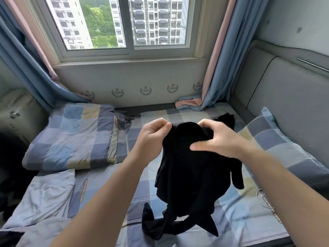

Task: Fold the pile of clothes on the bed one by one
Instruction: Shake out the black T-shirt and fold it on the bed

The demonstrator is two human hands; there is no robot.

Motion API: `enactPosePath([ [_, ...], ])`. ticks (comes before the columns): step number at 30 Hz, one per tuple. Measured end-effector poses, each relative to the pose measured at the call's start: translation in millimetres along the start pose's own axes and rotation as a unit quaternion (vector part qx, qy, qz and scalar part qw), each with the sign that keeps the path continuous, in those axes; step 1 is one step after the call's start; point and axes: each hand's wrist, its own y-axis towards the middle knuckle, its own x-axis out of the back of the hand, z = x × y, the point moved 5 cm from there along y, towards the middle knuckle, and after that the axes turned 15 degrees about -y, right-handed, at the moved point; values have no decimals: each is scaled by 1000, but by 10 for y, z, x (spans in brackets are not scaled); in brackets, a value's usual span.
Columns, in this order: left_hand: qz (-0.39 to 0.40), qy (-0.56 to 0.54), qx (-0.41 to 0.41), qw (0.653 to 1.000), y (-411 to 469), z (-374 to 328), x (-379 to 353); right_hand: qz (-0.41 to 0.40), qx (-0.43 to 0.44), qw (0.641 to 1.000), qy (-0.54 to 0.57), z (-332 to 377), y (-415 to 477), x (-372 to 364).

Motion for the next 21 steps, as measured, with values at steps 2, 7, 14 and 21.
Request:
enactPosePath([
  [2, -20, 19, -15, 1000, 63, -5, -113, -20, -10, 996, -86, -249, 15, -39],
  [7, -20, 70, 8, 997, 91, 64, -307, -34, 37, 999, 19, -360, -24, -192],
  [14, 7, 95, 38, 995, 96, 47, -441, -150, 41, 986, 58, -405, 60, -409],
  [21, -79, 55, 45, 994, 68, 122, -89, -109, -35, 992, 54, -912, 109, -570],
])
